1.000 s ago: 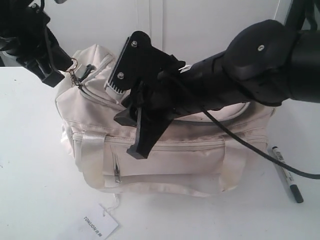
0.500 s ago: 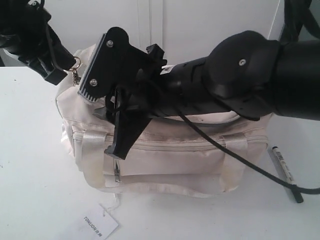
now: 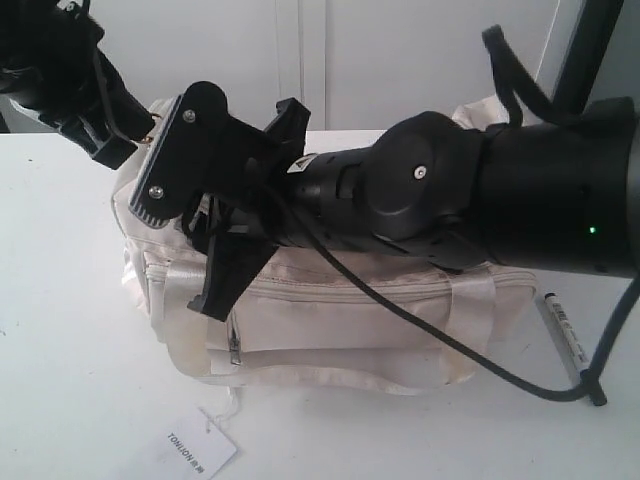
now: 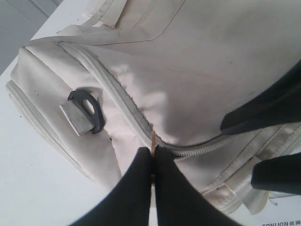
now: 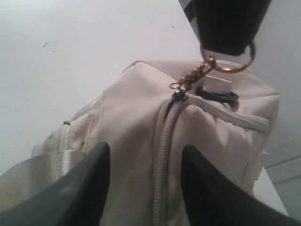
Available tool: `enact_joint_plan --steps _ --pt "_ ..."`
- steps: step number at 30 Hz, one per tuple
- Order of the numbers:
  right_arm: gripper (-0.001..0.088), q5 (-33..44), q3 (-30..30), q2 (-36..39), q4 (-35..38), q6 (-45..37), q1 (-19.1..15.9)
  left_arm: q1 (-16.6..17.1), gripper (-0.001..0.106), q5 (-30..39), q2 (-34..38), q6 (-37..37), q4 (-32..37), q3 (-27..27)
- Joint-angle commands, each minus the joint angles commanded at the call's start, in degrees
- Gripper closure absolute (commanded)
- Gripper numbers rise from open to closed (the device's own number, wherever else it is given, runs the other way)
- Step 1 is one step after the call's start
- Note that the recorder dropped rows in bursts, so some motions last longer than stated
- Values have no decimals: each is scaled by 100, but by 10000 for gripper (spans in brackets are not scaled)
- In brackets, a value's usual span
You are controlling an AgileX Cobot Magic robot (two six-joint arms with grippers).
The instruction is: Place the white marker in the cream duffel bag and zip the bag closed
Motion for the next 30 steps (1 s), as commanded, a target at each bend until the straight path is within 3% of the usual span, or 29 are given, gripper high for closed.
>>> enact_joint_plan --steps 10,19,30 --pt "463 -46 0 347 0 14 0 0 1053 33 0 0 -23 0" --pt "869 -366 0 347 0 28 0 0 1053 36 0 11 -12 0" --pt "868 -295 0 98 0 155 0 0 1053 165 218 80 365 10"
